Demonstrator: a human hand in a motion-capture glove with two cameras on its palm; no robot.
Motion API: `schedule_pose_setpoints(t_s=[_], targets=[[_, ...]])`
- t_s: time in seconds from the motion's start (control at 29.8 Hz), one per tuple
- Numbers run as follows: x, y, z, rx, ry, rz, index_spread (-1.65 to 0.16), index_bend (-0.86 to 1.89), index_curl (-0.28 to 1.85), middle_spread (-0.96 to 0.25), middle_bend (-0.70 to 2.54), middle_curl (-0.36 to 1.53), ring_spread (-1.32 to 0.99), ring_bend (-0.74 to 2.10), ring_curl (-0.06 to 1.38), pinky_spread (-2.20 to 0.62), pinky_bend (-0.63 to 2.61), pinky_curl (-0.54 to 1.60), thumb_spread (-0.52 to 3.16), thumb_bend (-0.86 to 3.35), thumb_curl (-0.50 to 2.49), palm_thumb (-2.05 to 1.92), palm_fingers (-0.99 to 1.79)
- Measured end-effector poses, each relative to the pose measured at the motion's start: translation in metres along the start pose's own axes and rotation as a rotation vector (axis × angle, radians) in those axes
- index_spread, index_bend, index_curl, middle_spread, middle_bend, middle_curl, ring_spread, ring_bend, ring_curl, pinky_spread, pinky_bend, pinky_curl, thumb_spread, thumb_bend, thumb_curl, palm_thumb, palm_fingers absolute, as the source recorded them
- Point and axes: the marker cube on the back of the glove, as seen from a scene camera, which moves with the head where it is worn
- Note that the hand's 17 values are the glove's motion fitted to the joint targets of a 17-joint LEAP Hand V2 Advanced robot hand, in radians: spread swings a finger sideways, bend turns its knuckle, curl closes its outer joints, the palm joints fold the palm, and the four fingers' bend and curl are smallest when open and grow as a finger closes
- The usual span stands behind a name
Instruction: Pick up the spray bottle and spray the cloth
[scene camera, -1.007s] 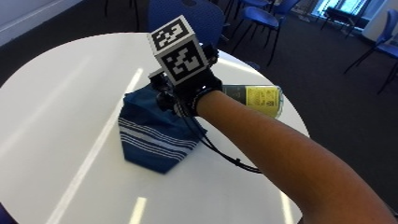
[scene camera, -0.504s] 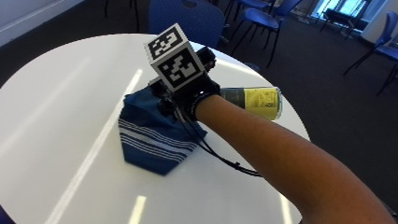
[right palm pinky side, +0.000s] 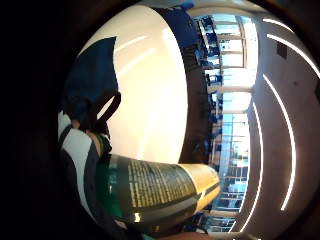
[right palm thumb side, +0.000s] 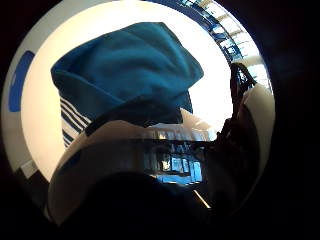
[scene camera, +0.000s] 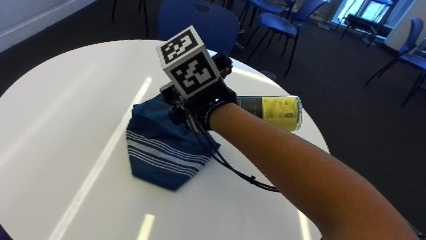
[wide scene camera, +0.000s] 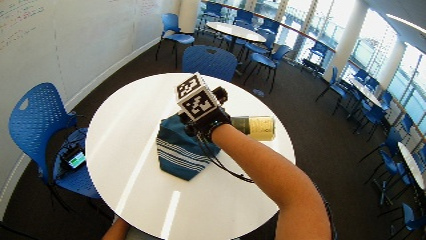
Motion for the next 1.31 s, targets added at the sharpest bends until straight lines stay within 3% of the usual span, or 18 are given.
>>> schedule_pose_setpoints(t_s=[0.24,0.6,0.84,1.31], targets=[[0.007,0.0,-0.022,0.051,-0.116,0.042,-0.24,0.36,0.6,-0.17,0.6,0.49,-0.18,0.55,0.44,-0.23,0.38,0.37,0.35,-0.03,0.84,0.89,1.37],[0.017,-0.007,-0.081,0.212,-0.559,0.089,-0.24,0.36,0.6,-0.17,0.6,0.49,-0.18,0.55,0.44,-0.23,0.38,0.38,0.35,-0.03,0.84,0.89,1.37],[0.029,-0.009,-0.097,0.265,-0.72,0.132,-0.24,0.36,0.6,-0.16,0.6,0.49,-0.18,0.55,0.44,-0.23,0.38,0.37,0.35,-0.03,0.84,0.89,1.37],[0.028,-0.021,-0.131,0.426,-1.433,0.197,-0.24,0.36,0.6,-0.16,0.6,0.49,-0.18,0.55,0.44,-0.22,0.39,0.38,0.34,-0.03,0.84,0.9,1.37]])
